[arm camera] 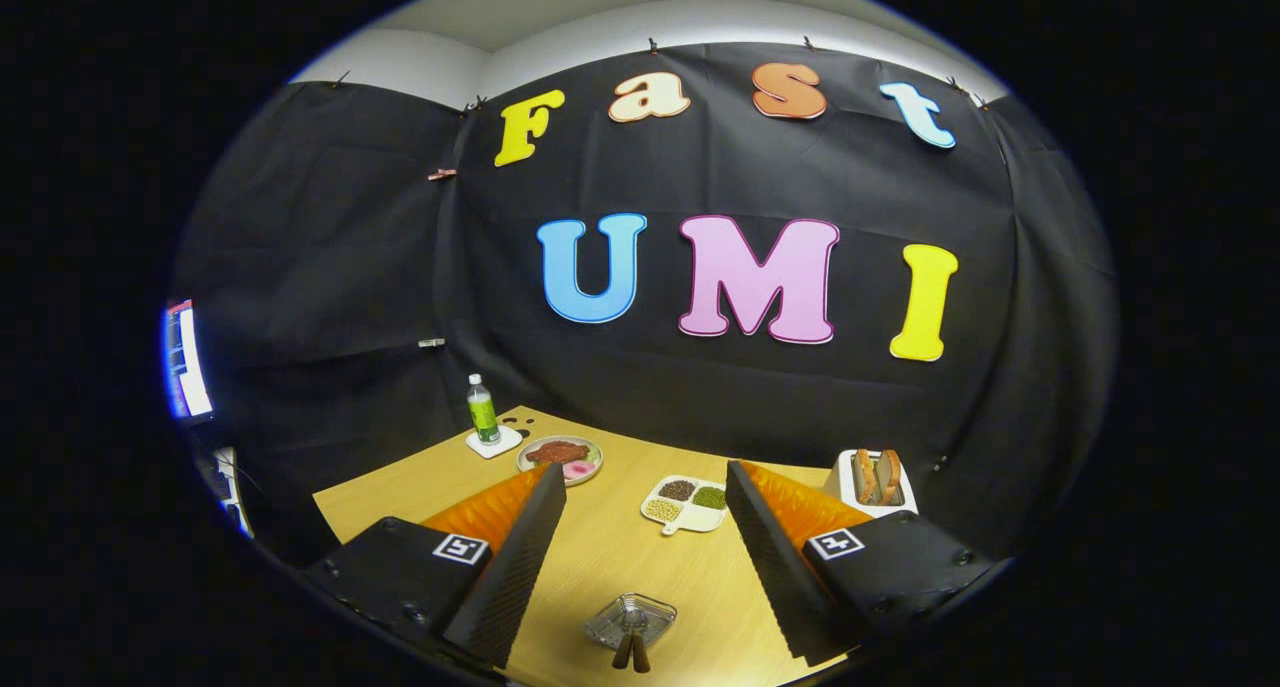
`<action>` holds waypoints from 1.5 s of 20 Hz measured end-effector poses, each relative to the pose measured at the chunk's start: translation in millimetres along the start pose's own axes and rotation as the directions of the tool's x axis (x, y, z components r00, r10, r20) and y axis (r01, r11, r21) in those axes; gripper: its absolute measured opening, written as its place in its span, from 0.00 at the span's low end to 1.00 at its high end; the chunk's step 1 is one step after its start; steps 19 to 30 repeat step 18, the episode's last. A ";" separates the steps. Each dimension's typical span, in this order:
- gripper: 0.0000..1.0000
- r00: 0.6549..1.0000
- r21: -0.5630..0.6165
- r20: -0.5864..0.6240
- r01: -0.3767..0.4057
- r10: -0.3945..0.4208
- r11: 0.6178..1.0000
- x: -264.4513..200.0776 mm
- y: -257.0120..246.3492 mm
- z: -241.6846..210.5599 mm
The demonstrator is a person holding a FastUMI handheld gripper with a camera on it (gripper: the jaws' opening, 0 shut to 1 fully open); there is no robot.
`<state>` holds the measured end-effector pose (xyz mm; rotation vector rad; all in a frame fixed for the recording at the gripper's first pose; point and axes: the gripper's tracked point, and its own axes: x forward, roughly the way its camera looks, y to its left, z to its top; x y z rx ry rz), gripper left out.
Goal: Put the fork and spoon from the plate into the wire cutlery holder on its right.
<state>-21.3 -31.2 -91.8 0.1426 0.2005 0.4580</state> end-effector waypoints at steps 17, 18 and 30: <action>0.99 1.000 -0.005 0.004 -0.004 0.004 1.000 -7.8 -4.3 0.1; 0.99 1.000 -0.006 0.005 -0.003 0.003 1.000 -9.2 -5.0 0.8; 0.99 1.000 -0.006 0.005 -0.003 0.003 1.000 -9.2 -5.0 0.8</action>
